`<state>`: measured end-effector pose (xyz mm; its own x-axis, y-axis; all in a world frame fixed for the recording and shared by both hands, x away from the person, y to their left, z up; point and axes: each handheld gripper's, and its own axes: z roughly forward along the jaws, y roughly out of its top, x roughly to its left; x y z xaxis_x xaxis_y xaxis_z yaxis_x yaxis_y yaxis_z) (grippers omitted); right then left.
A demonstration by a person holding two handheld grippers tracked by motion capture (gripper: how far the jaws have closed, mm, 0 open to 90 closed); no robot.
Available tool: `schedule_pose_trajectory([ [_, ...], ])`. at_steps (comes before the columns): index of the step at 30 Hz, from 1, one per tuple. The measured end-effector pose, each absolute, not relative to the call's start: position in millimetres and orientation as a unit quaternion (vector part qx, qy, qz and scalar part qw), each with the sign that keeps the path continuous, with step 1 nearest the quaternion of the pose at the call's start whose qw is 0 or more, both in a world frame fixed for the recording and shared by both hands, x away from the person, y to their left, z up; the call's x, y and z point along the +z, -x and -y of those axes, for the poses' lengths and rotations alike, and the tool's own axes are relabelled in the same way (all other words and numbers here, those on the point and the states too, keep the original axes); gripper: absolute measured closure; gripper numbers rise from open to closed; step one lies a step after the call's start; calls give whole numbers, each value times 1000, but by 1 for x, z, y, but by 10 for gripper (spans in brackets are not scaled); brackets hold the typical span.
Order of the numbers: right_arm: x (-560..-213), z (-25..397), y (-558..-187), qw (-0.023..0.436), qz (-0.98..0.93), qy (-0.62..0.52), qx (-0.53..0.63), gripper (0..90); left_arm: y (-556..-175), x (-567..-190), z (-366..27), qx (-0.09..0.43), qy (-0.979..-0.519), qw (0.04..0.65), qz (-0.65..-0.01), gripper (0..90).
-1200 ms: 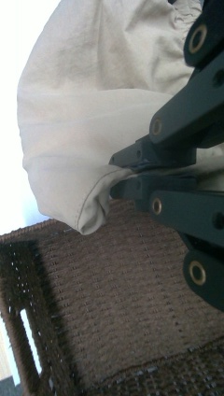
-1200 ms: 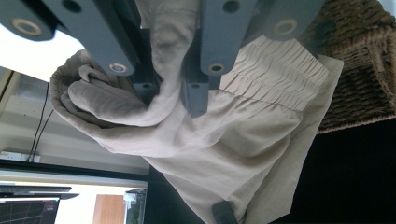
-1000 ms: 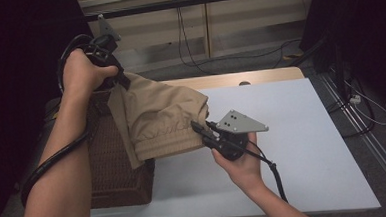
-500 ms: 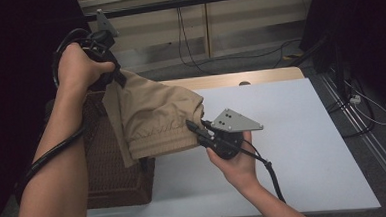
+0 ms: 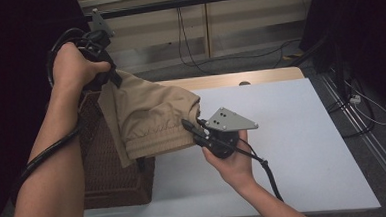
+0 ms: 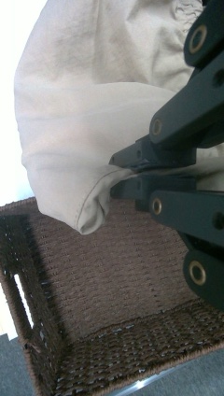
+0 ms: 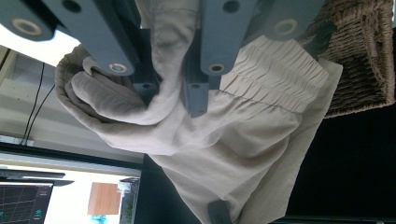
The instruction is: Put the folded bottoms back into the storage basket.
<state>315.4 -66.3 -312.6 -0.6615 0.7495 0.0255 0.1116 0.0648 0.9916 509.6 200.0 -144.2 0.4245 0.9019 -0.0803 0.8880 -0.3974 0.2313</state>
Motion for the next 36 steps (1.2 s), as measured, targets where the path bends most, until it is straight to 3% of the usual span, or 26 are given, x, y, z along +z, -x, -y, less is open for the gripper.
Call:
schedule_pose_trajectory([
  [36,-301,31,-317,255,-686,-289,617,806,-504,-130,-232,42,-830,88,-549,871],
])
